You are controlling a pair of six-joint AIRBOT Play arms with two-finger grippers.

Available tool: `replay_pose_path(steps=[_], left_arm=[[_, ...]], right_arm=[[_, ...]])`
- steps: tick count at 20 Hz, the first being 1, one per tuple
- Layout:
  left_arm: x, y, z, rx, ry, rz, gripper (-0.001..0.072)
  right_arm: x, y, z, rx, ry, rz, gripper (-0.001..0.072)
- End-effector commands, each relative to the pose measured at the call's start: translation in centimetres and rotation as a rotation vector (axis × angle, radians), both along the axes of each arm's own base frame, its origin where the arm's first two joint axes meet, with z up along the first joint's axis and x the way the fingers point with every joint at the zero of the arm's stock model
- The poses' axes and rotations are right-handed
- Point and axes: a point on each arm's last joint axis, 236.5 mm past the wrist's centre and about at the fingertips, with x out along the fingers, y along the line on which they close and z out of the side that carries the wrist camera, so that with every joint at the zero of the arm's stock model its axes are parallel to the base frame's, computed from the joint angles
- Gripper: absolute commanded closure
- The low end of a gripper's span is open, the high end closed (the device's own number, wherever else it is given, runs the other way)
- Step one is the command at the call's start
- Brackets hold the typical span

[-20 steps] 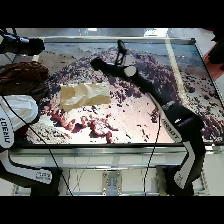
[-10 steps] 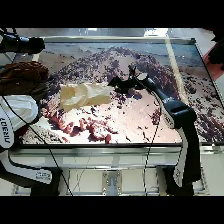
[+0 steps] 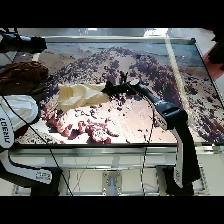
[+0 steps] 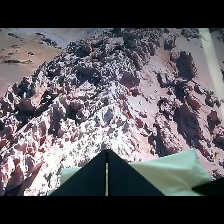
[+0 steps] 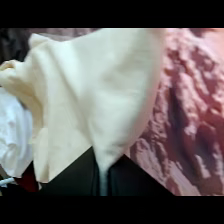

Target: Fold the shirts.

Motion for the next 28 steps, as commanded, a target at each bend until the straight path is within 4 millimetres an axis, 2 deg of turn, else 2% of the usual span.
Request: replay_pose_path(steps=[1, 3, 4, 6, 8, 10, 11, 12, 13, 15, 17, 19, 22, 24, 25, 26, 27, 28], left_arm=[[-0.3, -0.3, -0.1, -0.003, 0.01, -0.016, 0.0689], [-0.6, -0.4, -0.5, -0.002, 0.03, -0.024, 0.0689], [-0.8, -0.5, -0.7, -0.001, 0.042, -0.029, 0.0689], [-1.2, -0.7, -1.0, -0.002, 0.063, -0.037, 0.0689], [-1.5, -0.9, -1.2, -0.011, 0.077, -0.047, 0.0689], [-1.7, -1.5, -1.2, -0.032, 0.084, -0.061, 0.0689], [-1.8, -1.9, -1.0, -0.05, 0.084, -0.07, 0.069], [-1.8, -2.5, -0.8, -0.074, 0.08, -0.081, 0.0689], [-1.9, -3.1, -0.5, -0.099, 0.076, -0.094, 0.0689], [-2.0, -4.1, 0.1, -0.148, 0.069, -0.117, 0.0689], [-2.1, -5.0, 0.4, -0.173, 0.068, -0.134, 0.069], [-2.2, -6.1, 0.4, -0.189, 0.075, -0.146, 0.0689], [-2.6, -8.2, 0.4, -0.197, 0.083, -0.177, 0.069], [-2.7, -9.0, 0.4, -0.2, 0.087, -0.188, 0.0689], [-2.8, -9.2, 0.4, -0.211, 0.094, -0.182, 0.0689], [-2.8, -9.2, 0.4, -0.219, 0.098, -0.176, 0.0689], [-2.8, -9.3, 0.4, -0.231, 0.105, -0.166, 0.0689], [-2.8, -9.3, 0.4, -0.24, 0.112, -0.159, 0.0689]], right_arm=[[1.0, 1.1, 4.9, 0.175, -0.073, -0.017, 0.0687], [2.6, -1.7, 7.6, 0.144, -0.143, -0.043, 0.0689], [3.5, -4.2, 9.0, 0.081, -0.188, -0.054, 0.0689], [4.9, -11.6, 11.2, -0.124, -0.222, -0.111, 0.0689], [4.7, -22.0, 13.0, -0.409, -0.213, -0.194, 0.0688], [2.1, -34.6, 14.9, -0.725, -0.14, -0.314, 0.0688], [-0.3, -41.0, 15.9, -0.877, -0.08, -0.374, 0.0688], [-2.9, -46.5, 16.8, -1.002, -0.018, -0.419, 0.0688], [-6.1, -51.5, 17.4, -1.101, 0.07, -0.468, 0.0688], [-11.8, -58.6, 17.8, -1.206, 0.245, -0.528, 0.0687], [-16.0, -62.4, 16.2, -1.225, 0.389, -0.54, 0.0687], [-19.7, -64.2, 12.7, -1.225, 0.53, -0.522, 0.0686], [-26.6, -64.3, 6.8, -1.262, 0.776, -0.361, 0.0686], [-31.0, -63.5, 4.4, -1.289, 0.917, -0.226, 0.0685], [-32.2, -63.1, 3.7, -1.285, 0.944, -0.169, 0.0678], [-32.5, -62.7, 3.4, -1.275, 0.941, -0.14, 0.0607], [-32.2, -62.5, 3.7, -1.272, 0.915, -0.13, 0.0456], [-31.7, -62.5, 4.5, -1.282, 0.883, -0.138, 0.0263]])
